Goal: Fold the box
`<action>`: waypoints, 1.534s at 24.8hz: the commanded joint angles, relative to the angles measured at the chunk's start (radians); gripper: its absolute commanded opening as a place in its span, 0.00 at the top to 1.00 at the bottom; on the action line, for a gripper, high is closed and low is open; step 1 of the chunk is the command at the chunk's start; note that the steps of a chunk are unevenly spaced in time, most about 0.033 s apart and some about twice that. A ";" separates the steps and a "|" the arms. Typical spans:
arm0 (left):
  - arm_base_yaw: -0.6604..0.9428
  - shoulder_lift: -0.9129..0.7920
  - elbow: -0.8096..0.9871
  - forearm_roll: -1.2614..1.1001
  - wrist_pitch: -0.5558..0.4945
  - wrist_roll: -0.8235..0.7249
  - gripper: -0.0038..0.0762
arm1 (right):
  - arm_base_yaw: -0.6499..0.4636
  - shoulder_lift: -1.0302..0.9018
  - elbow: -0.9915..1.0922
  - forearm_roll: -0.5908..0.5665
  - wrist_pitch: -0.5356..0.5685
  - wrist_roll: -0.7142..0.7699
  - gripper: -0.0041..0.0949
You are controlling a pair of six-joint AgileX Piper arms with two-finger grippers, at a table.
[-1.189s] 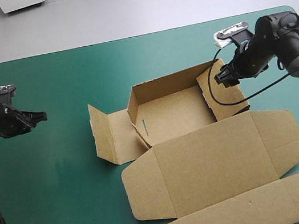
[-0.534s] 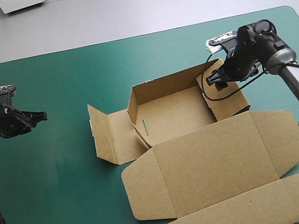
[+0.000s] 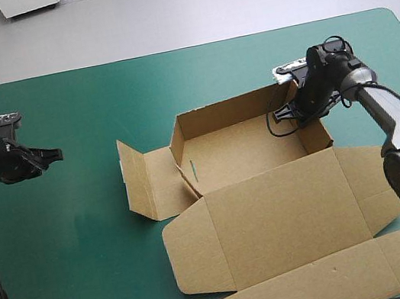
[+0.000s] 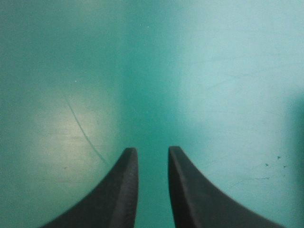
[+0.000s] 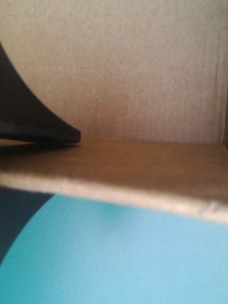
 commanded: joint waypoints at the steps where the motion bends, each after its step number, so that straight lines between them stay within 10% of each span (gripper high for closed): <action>1: 0.003 -0.041 -0.027 -0.010 -0.034 0.001 0.75 | -0.001 -0.050 -0.030 0.002 0.002 -0.020 0.99; 16: 0.003 -0.039 -0.027 -0.016 -0.149 0.001 0.75 | -0.009 -0.092 -0.213 0.013 -0.012 0.031 0.99; 23: 0.055 -0.035 -0.027 -0.052 -0.246 -0.013 0.75 | -0.104 -0.135 -0.401 0.195 0.004 -0.020 0.99; 38: 0.124 0.149 -0.027 -1.054 -0.120 0.569 0.75 | -0.199 -0.158 -0.535 0.451 0.067 -0.090 0.99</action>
